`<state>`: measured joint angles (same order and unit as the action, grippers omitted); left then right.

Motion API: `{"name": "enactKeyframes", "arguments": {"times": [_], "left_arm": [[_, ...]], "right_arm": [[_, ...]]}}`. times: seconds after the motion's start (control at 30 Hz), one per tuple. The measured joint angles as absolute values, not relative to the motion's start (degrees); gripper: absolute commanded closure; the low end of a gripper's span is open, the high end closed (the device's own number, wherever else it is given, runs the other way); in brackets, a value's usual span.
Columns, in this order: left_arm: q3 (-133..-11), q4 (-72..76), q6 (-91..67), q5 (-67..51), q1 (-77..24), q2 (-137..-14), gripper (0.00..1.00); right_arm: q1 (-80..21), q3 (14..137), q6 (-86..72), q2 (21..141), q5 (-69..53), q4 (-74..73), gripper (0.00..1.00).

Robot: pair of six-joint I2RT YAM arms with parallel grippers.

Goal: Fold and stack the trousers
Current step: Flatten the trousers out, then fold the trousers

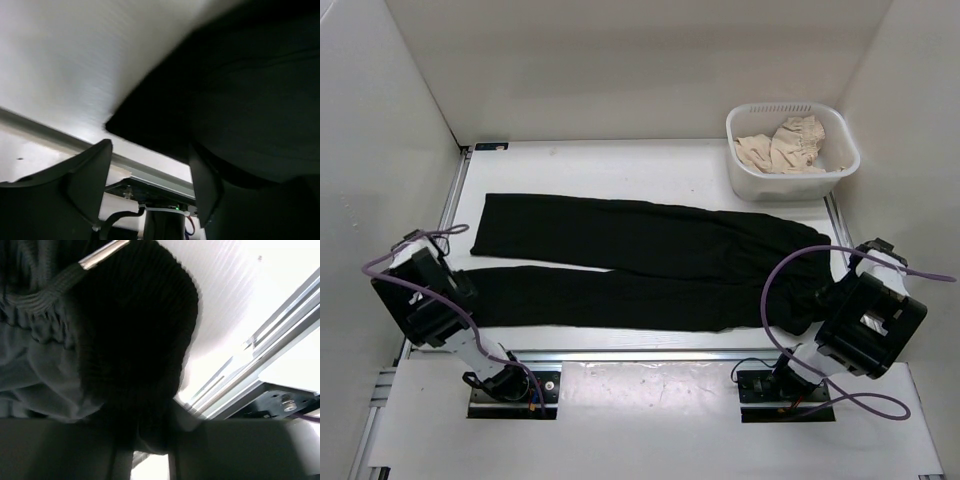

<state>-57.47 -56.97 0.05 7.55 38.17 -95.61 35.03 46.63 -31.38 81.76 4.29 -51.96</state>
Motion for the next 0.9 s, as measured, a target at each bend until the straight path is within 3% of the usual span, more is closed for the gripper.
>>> {"name": "enactKeyframes", "arguments": {"times": [0.07, 0.13, 0.33, 0.37, 0.5, 0.67, 0.9], "left_arm": [[-54.7, -56.0, 0.1, 8.0, 37.2, -96.5, 0.21], [-53.3, -56.6, 0.2, 8.8, 37.1, -96.9, 0.18], [-53.0, -56.4, 0.4, 9.6, 37.1, -96.6, 0.16], [-53.0, -56.4, 0.5, 9.4, 37.1, -96.6, 0.20], [-53.1, -56.1, 0.0, 6.6, 37.1, -97.4, 0.86], [-53.0, -56.2, 0.2, 6.0, 37.3, -97.6, 0.86], [-55.0, -54.2, 0.0, 9.9, 43.6, -98.2, 0.86]], "right_arm": [[35.3, 46.6, -31.7, 82.4, 4.6, -51.7, 0.44], [35.4, 46.6, -31.3, 82.7, 4.8, -51.3, 0.30], [35.4, 46.6, -31.1, 82.8, 6.2, -50.7, 0.22], [35.4, 46.6, -31.1, 82.8, 6.7, -50.7, 0.22], [35.4, 47.3, -31.1, 83.0, 8.7, -50.9, 0.21], [35.4, 49.2, -31.6, 82.2, 11.2, -51.1, 0.13], [35.4, 49.6, -32.3, 81.1, 14.5, -50.7, 0.13]]}}
